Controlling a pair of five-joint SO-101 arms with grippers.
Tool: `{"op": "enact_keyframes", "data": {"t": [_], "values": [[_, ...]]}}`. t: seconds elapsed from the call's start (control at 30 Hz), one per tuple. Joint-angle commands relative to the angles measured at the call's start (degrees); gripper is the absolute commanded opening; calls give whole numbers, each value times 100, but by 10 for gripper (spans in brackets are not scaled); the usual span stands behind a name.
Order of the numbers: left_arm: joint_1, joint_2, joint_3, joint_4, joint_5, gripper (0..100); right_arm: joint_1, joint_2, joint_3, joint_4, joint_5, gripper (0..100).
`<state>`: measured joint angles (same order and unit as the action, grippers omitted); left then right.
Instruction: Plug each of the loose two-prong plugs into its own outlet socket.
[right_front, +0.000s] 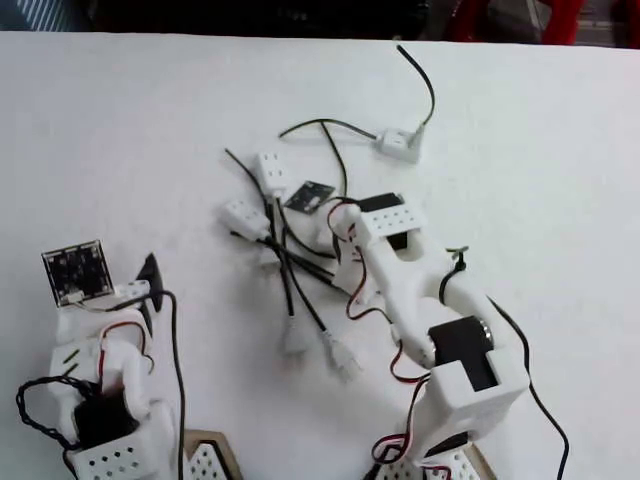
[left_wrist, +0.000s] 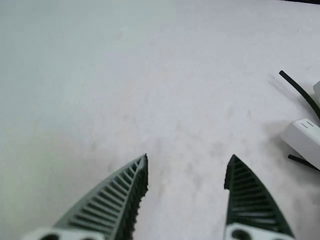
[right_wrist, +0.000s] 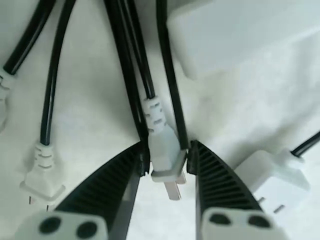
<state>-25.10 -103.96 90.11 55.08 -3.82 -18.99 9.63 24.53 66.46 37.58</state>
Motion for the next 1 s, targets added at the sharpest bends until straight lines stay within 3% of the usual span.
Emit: {"op": "enact_keyframes", "data": {"t": [0.0, 0.13, 0.37, 0.7, 0.97], "values": [[-13, -75, -44, -167, -9, 249, 57, -22, -202, -101, 53, 111], [-13, -75, -44, -167, -9, 249, 48, -22, -202, -347, 53, 12], [-13, -75, -44, -167, -9, 249, 145, -365, -193, -338, 53, 18], [-13, -75, -44, -167, -9, 249, 127, -2862, -167, 1235, 0, 18], [-13, -75, -35, -167, -9, 249, -303, -4778, -167, 1947, -246, 18]]}}
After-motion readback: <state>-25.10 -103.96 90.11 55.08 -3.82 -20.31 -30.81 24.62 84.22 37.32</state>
